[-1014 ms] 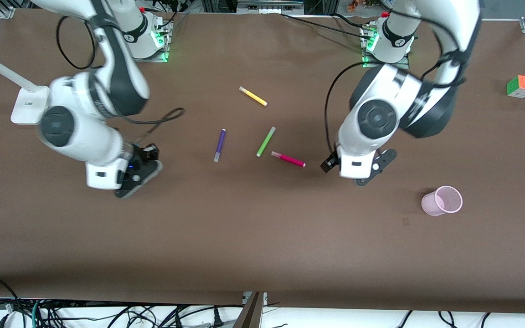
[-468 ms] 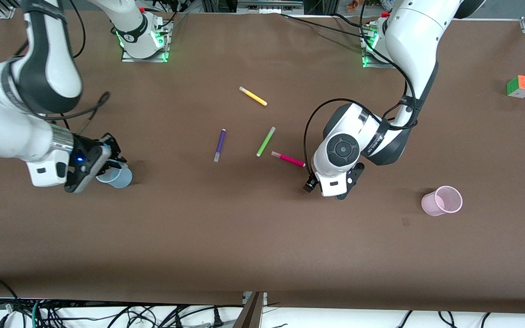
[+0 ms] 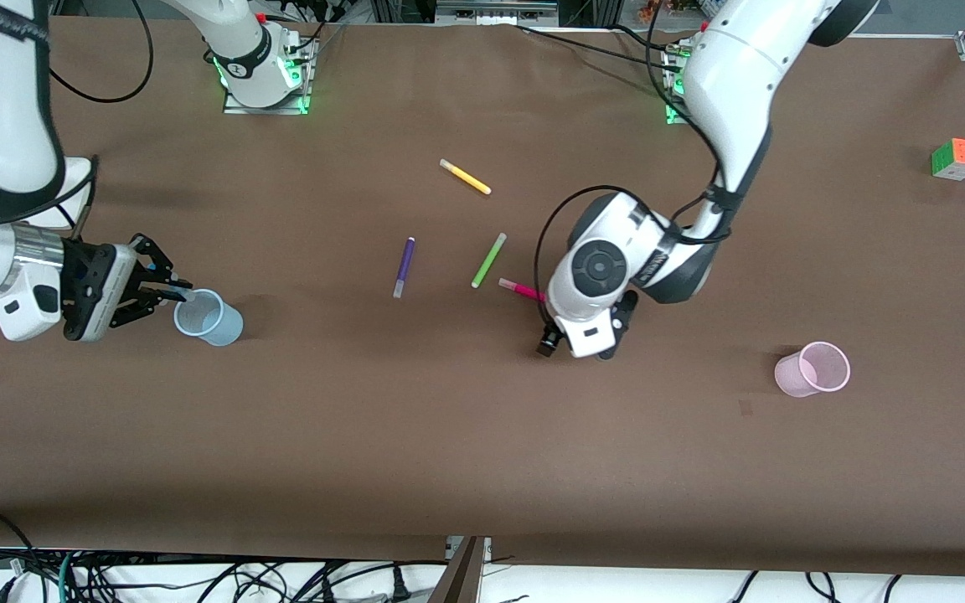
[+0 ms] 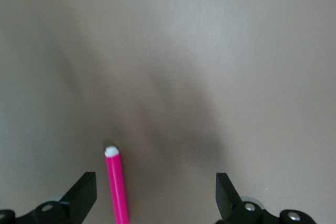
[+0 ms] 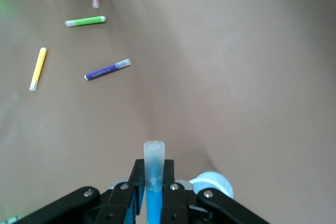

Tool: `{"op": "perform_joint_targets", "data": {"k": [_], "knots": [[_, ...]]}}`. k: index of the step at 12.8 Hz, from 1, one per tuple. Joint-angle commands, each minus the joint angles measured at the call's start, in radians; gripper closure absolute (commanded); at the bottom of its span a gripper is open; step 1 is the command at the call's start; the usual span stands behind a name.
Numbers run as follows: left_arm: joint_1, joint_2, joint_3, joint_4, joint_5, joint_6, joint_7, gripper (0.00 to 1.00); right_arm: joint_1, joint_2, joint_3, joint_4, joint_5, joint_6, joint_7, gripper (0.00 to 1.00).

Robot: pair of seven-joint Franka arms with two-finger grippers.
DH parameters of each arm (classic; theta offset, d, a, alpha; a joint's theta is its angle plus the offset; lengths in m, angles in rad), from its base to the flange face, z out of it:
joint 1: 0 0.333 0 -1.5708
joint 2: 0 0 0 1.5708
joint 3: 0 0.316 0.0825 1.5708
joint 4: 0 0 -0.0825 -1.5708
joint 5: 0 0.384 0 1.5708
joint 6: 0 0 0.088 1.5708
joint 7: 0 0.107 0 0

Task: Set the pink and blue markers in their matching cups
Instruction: 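Carry the blue marker to the blue cup while the left gripper reaches the pink marker, then drop the blue marker into the blue cup while the left gripper grasps the pink marker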

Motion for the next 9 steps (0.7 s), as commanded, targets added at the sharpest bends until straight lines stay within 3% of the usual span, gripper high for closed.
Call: {"op": "perform_joint_targets", "data": {"k": [1,6,9], "knots": [[-0.030,0.018,0.012,0.010,-0.007,0.017,-0.027,0.00,-0.020,0.044,0.000,0.000,0.077,-0.016,-0.147,0.92],[-0.053,0.010,0.012,-0.061,-0.007,0.018,-0.027,0.00,-0.083,0.153,0.002,0.000,0.260,-0.064,-0.432,0.91],[-0.061,0.004,0.010,-0.108,-0.009,0.096,-0.028,0.03,-0.115,0.181,0.003,-0.009,0.274,-0.087,-0.549,0.91]]}}
